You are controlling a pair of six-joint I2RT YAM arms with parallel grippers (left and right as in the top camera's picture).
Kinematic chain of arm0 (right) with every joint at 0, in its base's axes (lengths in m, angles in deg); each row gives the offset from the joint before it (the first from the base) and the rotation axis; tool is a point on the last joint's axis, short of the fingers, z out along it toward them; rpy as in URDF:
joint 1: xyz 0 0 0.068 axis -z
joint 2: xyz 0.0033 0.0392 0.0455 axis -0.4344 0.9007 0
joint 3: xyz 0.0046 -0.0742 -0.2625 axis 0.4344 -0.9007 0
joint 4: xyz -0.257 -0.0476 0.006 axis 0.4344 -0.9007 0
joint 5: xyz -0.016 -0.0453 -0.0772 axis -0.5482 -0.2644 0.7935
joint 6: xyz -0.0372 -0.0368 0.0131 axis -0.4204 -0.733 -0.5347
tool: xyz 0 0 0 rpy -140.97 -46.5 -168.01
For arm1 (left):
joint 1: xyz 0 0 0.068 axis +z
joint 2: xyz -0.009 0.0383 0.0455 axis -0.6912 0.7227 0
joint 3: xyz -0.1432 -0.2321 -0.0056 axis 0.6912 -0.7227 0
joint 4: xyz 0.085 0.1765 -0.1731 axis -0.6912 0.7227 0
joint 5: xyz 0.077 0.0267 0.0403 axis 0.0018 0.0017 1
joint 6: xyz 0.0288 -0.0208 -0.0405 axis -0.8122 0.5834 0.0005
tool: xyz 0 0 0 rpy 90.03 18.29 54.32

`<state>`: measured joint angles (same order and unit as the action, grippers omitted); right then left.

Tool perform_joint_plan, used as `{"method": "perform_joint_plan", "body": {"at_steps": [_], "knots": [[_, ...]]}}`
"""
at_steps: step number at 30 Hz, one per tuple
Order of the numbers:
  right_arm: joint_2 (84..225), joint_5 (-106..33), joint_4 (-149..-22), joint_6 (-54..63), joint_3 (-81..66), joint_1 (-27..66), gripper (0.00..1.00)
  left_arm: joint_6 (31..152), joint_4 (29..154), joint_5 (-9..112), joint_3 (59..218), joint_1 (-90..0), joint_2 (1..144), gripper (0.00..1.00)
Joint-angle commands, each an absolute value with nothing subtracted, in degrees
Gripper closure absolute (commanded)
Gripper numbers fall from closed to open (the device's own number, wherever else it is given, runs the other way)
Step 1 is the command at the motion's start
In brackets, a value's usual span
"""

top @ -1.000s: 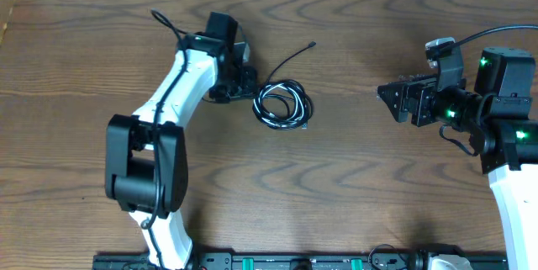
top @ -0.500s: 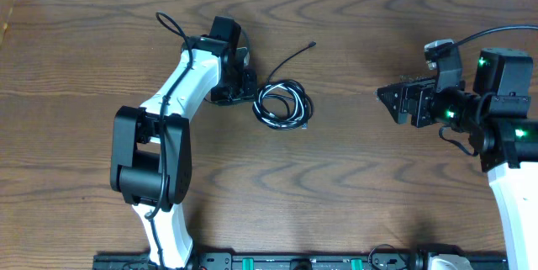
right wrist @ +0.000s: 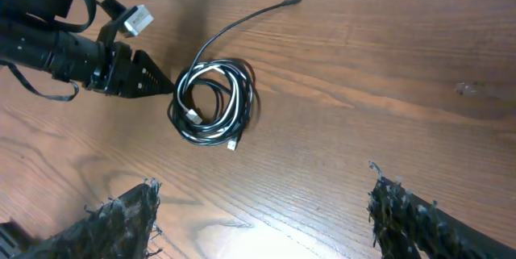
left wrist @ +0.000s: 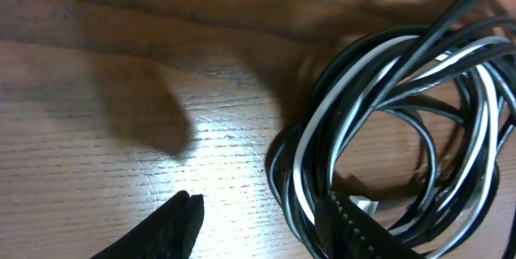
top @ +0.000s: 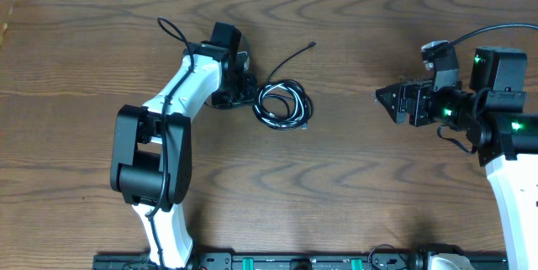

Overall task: Untangle cables
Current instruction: 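Lower the left gripper onto the cable bundle and grasp the loops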

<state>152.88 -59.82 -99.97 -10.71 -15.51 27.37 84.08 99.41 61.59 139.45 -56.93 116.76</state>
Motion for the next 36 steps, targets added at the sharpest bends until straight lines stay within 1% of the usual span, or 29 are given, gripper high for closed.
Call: {"method": "perform_joint_plan", "body": {"at_steps": [1,23,24,25,27,31,36], "knots": [[153.04,-59.93,-100.06,-9.92,-14.46,27.15,0.18,84.65,99.06,62.16,138.97,-56.78,117.28,0.50],[153.23,-59.52,-100.21,-9.92,-14.46,27.15,0.17,84.65,95.98,62.16,138.97,-59.56,120.43,0.51],[153.23,-59.52,-100.21,-9.92,-14.46,27.15,0.17,84.67,95.81,62.16,138.97,-59.56,120.76,0.51],[153.23,-59.52,-100.21,-9.92,-14.46,27.15,0.17,84.93,95.81,62.16,138.97,-59.56,120.93,0.54],[153.23,-59.54,-100.21,-9.92,-14.46,27.15,0.16,85.09,95.81,62.16,138.97,-59.49,121.02,0.56],[153.23,-59.54,-100.23,-9.92,-14.46,27.15,0.16,85.09,95.79,62.18,138.97,-59.51,121.02,0.64],[153.23,-59.54,-100.21,-9.92,-14.46,27.15,0.16,85.09,95.61,62.20,138.97,-59.54,121.06,0.65]]}}
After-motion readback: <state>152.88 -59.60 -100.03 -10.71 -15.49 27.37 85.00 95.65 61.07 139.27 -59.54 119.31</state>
